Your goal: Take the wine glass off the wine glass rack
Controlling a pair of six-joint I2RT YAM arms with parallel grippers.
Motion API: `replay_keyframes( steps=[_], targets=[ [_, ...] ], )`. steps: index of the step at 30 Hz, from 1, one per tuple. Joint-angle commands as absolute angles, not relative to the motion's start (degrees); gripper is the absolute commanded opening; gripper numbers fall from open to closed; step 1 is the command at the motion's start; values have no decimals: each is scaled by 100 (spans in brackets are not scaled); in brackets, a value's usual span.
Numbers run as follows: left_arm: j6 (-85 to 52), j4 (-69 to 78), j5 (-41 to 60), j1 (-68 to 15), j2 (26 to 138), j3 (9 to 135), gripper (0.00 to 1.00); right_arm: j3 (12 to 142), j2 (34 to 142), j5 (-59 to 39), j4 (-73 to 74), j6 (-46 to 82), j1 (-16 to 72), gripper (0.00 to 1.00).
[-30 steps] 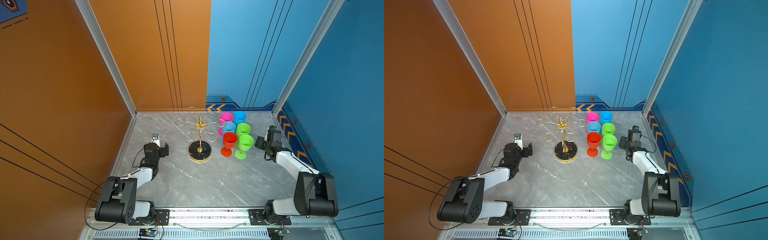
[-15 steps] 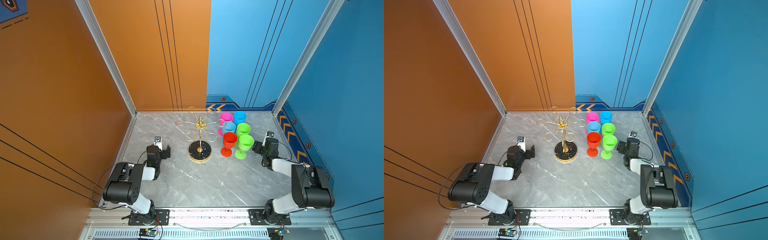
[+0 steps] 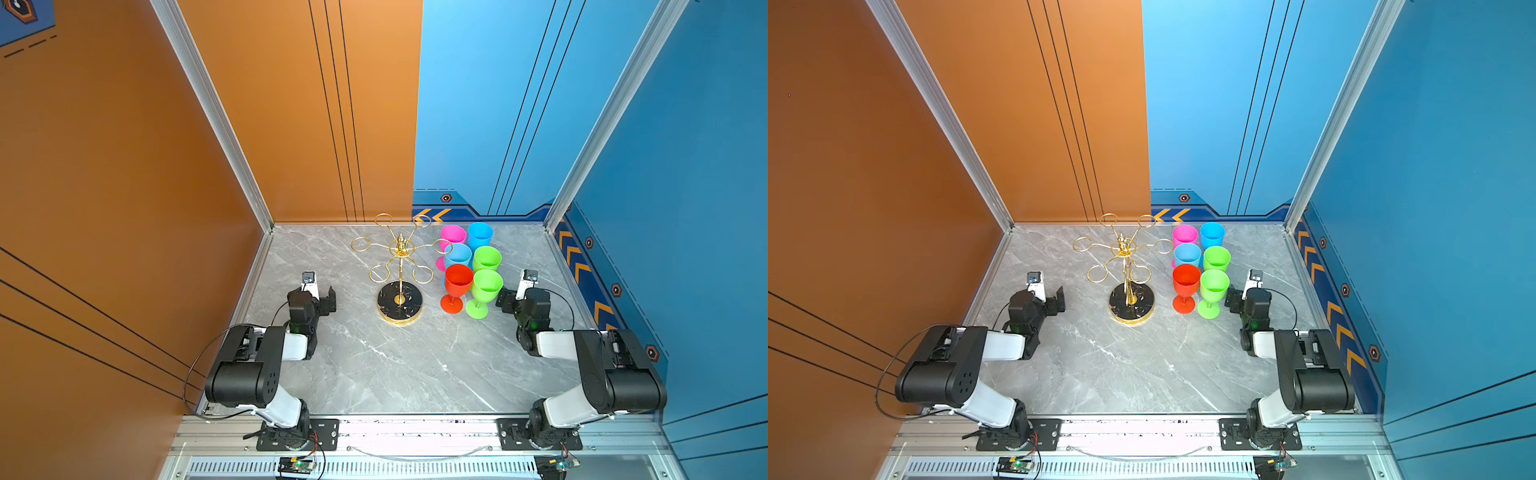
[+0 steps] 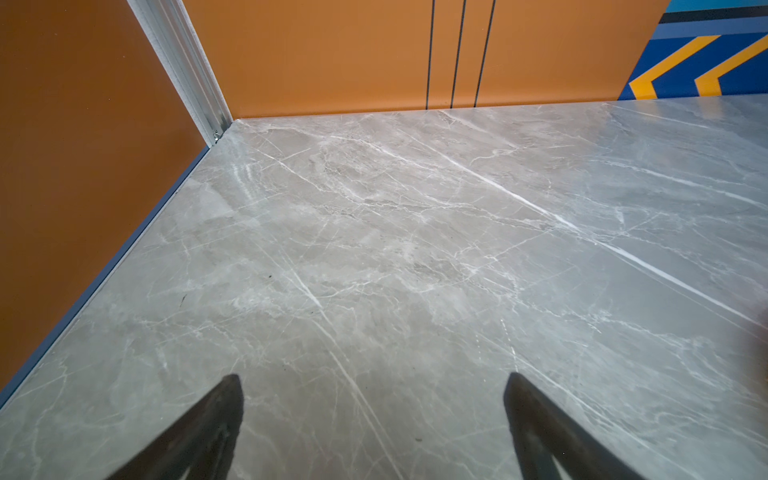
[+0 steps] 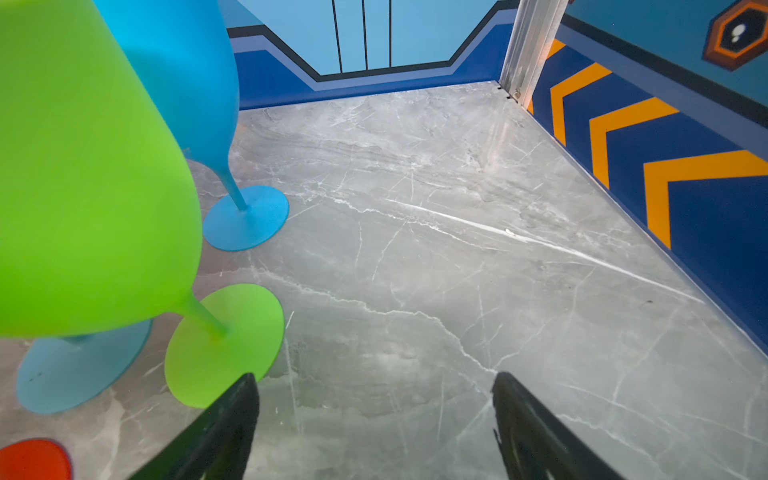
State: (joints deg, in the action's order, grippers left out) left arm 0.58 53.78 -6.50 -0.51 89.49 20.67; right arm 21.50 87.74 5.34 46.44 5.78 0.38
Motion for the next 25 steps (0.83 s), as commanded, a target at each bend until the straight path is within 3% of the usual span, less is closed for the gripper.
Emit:
replay_keyframes(
  steps=[1,4,25],
  targets=[
    [-78,5369,-490,9,8966,2144,98,2086,8851,635,5282,477,38,90],
    [-96,5370,-462,22,8973,2136,98,2107,8845,705,5224,466,70,100],
    [-92,5370,-465,27,8965,2130,98,2139,8859,750,5201,325,185,100]
  ],
)
